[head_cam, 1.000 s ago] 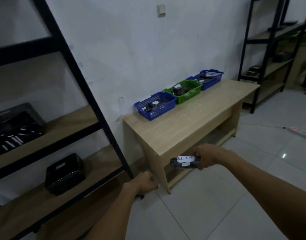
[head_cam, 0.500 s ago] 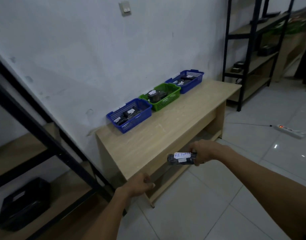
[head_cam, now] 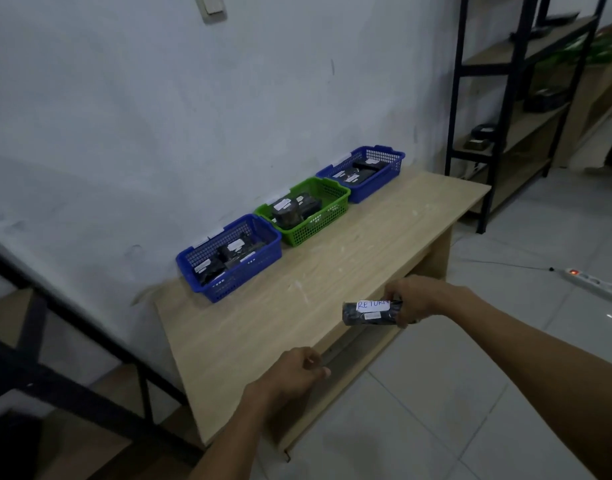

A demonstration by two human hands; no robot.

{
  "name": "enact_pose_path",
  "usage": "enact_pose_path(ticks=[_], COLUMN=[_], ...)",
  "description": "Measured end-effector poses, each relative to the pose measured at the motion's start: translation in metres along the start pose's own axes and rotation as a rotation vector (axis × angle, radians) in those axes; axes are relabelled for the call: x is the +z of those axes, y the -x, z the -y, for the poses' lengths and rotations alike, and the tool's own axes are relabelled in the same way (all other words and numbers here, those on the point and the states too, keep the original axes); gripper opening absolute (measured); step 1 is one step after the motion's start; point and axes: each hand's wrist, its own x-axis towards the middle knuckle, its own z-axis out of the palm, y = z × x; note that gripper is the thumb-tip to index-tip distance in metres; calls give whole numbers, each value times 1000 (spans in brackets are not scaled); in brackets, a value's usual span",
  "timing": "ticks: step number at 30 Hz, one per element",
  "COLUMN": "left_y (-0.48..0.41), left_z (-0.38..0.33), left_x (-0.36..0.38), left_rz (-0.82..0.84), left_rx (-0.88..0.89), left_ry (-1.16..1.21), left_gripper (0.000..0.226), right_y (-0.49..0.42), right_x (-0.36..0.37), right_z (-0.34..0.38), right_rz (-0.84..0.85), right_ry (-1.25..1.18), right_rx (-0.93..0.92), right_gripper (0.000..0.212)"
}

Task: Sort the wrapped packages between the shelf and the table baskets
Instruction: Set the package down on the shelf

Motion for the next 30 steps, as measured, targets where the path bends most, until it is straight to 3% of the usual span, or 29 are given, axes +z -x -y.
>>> enact_pose_path(ticks=[5, 10, 19, 30], left_y=[-72, -146, -275, -407], left_z=[-18, -48, -110, -184], left_x=[-36, -79, -103, -111], left_rz=[18, -27, -34, -72], left_rx=[19, 62, 95, -47], left_ry=[16, 35, 38, 188], left_gripper=[43, 43, 39, 36], right_y=[-60, -117, -210, -331], right_x=[-41, -82, -129, -211], right_z=[-23, -57, -138, -248], right_rz=[23, -83, -106, -10], right_ry=[36, 28, 7, -39], right_rx=[47, 63, 67, -25], right_gripper=[49, 49, 54, 52])
